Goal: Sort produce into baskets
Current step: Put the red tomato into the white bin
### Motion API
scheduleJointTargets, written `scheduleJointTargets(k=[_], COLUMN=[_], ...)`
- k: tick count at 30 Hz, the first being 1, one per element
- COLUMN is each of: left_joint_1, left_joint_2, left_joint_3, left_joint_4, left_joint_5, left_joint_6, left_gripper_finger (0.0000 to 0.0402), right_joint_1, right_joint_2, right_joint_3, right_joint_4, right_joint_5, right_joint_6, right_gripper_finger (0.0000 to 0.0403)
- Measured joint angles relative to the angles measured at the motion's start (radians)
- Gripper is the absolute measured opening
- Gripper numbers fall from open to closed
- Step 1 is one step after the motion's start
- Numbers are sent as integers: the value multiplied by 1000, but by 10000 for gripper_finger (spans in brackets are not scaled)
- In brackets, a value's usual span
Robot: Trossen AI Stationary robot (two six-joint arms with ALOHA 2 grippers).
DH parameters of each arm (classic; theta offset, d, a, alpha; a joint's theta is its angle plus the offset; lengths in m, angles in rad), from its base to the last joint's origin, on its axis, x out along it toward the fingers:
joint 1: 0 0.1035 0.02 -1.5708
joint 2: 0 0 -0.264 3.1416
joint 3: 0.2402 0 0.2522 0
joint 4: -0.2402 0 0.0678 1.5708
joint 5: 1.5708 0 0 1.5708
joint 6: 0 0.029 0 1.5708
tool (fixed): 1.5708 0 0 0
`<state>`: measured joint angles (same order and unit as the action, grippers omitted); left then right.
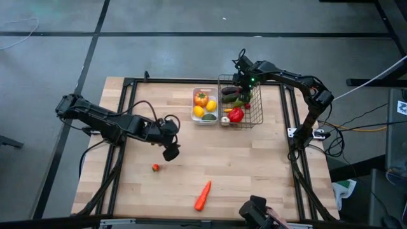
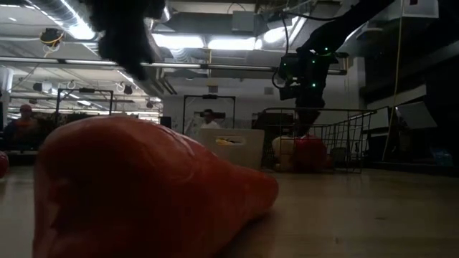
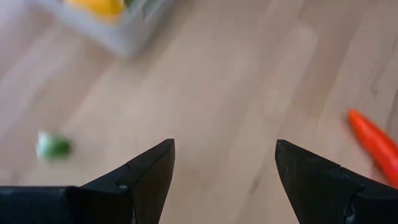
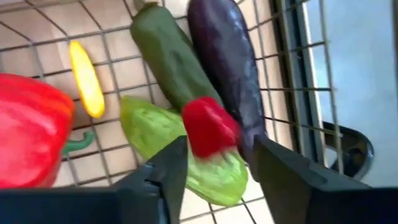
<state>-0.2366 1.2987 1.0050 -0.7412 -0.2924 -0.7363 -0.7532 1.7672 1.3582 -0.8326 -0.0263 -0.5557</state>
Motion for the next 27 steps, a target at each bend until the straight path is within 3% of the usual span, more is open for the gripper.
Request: scheduleJointTargets(k=[5,10,19,23,27], left_joint_1=[-32,-114,-261,-304,-335], left_joint_2=[0,4,92,159,232], left_joint_3=[0,0,-1,-1,-1], left_joint_4=[-150,-236,-247,-243,-243], left_joint_5=[56,58,63,118,176], left_joint_6=[-169,-304,-722,-937,-1054], left_gripper_finger=[272,272,272,272,272], right_joint_1=[0,0,0,0,0], right_joint_2=[0,0,0,0,0], right_joint_3=[0,0,0,0,0], right_joint_4=[2,1,-7,-7,-7], right_joint_5=[19,19,17,16,16], right_joint_6=[0,1,16,60,62], right_gripper_finger=[224,249,255,255,255])
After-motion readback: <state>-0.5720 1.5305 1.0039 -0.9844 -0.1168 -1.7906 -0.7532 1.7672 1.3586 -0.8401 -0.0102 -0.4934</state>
